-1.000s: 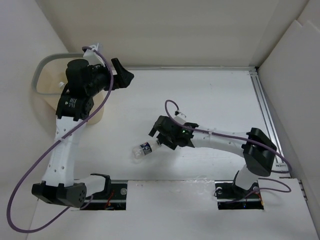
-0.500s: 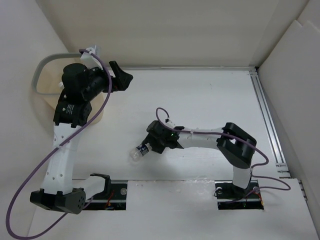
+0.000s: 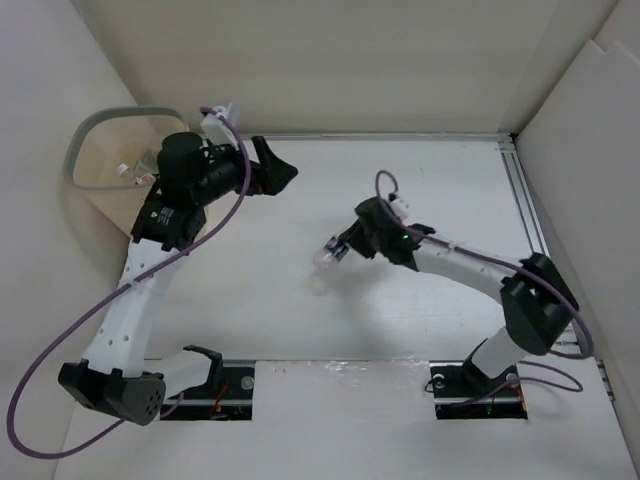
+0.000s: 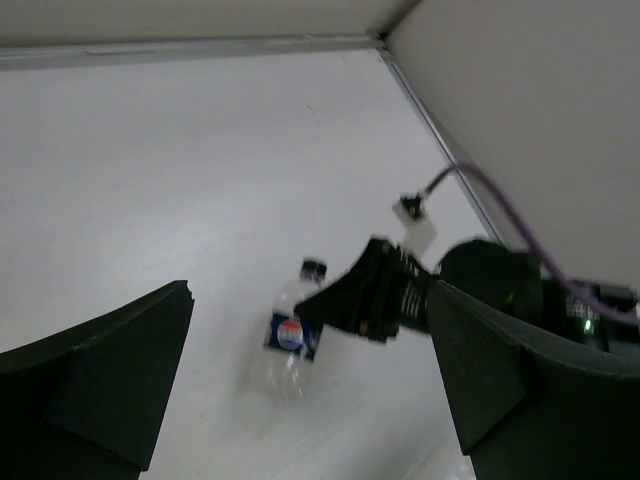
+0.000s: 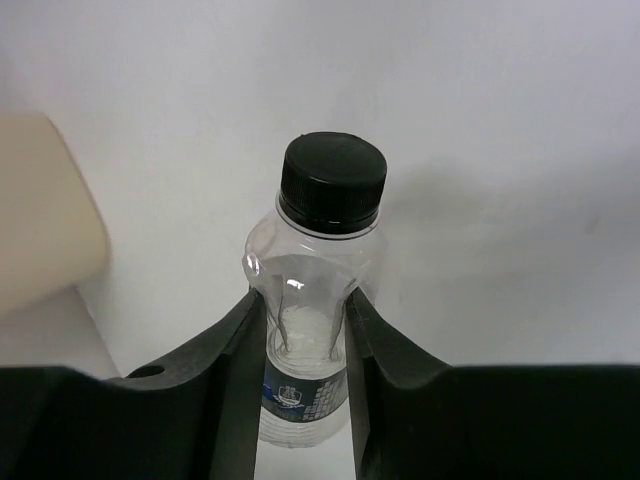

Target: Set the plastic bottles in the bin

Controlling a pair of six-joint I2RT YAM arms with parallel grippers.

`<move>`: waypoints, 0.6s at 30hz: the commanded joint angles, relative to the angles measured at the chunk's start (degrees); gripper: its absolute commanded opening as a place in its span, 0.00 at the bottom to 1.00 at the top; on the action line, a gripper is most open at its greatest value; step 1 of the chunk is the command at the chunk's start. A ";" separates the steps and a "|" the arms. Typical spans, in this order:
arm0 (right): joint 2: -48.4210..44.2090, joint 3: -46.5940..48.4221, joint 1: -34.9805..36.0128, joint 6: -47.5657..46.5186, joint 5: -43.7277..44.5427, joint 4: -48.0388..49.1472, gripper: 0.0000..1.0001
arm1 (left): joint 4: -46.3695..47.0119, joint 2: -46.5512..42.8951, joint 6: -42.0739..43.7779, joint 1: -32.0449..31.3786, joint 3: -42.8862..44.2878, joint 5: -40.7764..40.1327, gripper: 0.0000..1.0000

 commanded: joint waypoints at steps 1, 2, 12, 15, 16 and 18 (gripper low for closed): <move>-8.36 3.38 -7.75 -16.33 8.23 0.51 0.00 | 7.86 1.79 -3.89 -6.83 -2.00 1.70 1.00; -11.07 4.10 -9.09 -23.75 8.25 0.51 0.00 | 9.10 2.42 -4.52 -11.46 -3.22 0.47 1.00; -26.55 4.64 -22.45 -51.93 -8.77 12.62 0.00 | 19.66 10.58 -5.41 -23.45 -4.21 -3.23 1.00; -29.63 4.11 -24.12 -56.60 -17.57 14.65 0.00 | 19.66 12.87 -3.39 -24.34 -0.78 -3.94 1.00; -30.86 4.11 -25.17 -57.39 -19.59 16.14 0.00 | 19.66 13.40 -3.38 -24.86 -0.17 -3.94 1.00; -31.49 3.14 -27.02 -57.92 -28.51 18.60 0.00 | 19.66 14.28 -1.98 -24.87 0.72 -2.72 1.00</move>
